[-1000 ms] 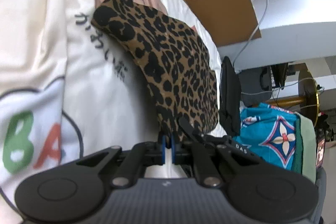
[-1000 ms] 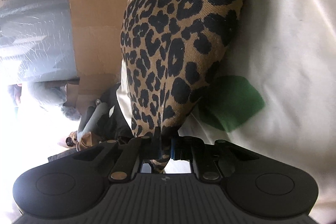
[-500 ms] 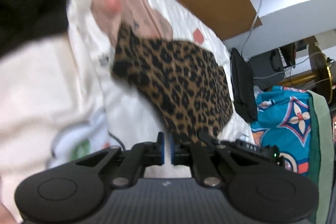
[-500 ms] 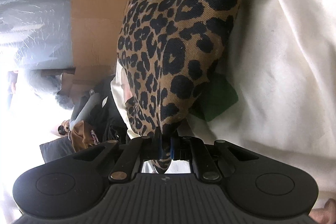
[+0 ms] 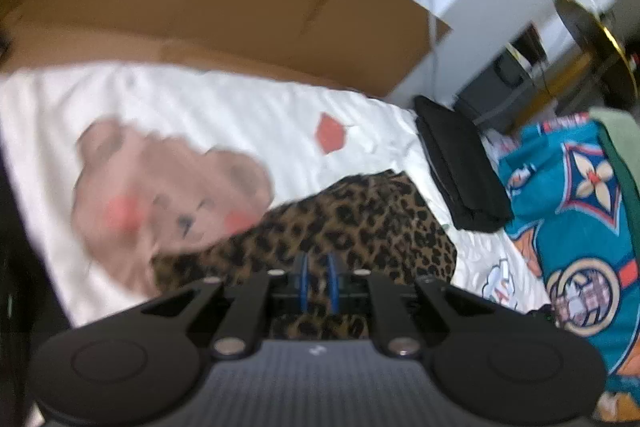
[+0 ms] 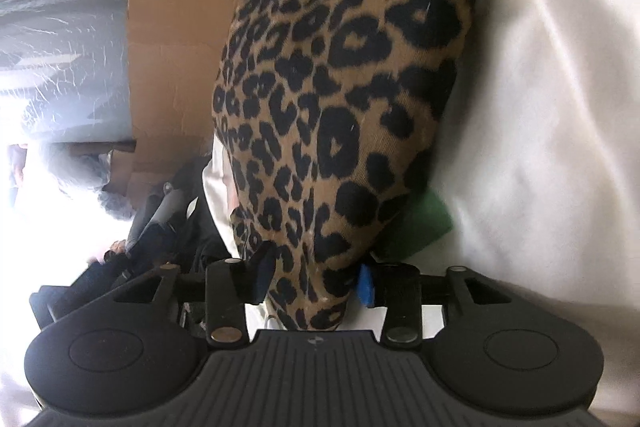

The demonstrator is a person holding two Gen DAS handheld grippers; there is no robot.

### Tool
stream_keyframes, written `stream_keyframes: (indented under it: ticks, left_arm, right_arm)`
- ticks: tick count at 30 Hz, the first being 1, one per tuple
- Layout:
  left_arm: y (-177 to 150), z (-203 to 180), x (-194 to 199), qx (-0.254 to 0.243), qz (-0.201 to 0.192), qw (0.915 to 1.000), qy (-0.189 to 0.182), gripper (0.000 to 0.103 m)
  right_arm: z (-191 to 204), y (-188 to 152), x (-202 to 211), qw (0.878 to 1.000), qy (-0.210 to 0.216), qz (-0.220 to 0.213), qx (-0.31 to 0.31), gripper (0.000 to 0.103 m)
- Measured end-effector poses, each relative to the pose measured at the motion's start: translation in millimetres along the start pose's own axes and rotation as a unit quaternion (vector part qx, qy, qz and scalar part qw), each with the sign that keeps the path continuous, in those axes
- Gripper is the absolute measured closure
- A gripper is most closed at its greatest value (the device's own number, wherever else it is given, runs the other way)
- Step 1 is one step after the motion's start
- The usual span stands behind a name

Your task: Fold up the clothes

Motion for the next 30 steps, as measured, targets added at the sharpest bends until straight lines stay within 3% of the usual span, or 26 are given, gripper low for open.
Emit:
stream_keyframes:
  ticks: [3, 8, 16, 20, 25, 30]
  left_arm:
    - [13.5, -19.9, -14.9, -0.041, 0.015, 0.9990, 0.006, 0.093]
    - [32.1, -49.7, -42.5, -0.104, 0.042, 0.9934, 0.021, 0.092]
    - [32.2, -64.4, -78.8, -0.164, 0.078, 0.9817, 0.059, 0.086]
    - [32.7, -71.6, -96.6, -0.193, 0.096, 0.9734, 0.078, 0.083]
    - [33.6, -80.5, -118.6, -0.229, 0.118, 0.9609, 0.102, 0.080]
    - [23.1, -77.9, -125.4, -0.239, 0.122, 0.9590, 0.091, 0.079]
  right_arm:
    - [-3.0, 7.5, 15.3, 1.000, -0.020, -0.023, 0.002, 0.044]
    - [-11.1, 22.4, 35.3, 0.998, -0.035, -0.053, -0.015, 0.042]
    - [-19.1, 51.0, 56.9, 0.996, -0.068, -0.064, 0.013, 0.041]
    - [-27.6, 57.3, 59.6, 0.995, -0.061, -0.079, -0.002, 0.041]
    - [-27.4, 64.2, 60.4, 0.991, -0.090, -0.098, 0.013, 0.041]
    - [-29.7, 66.0, 59.9, 0.991, -0.093, -0.097, 0.010, 0.041]
Point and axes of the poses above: each gripper's, at about its wrist camera, not at the fingertips, and x roughly against the way its jaws point, z to its left, y to its top, the point moved 8 cm from there along -x, roughly the way its jaws point, and after that the axes turned 14 degrees about x, right-handed, at the moved point
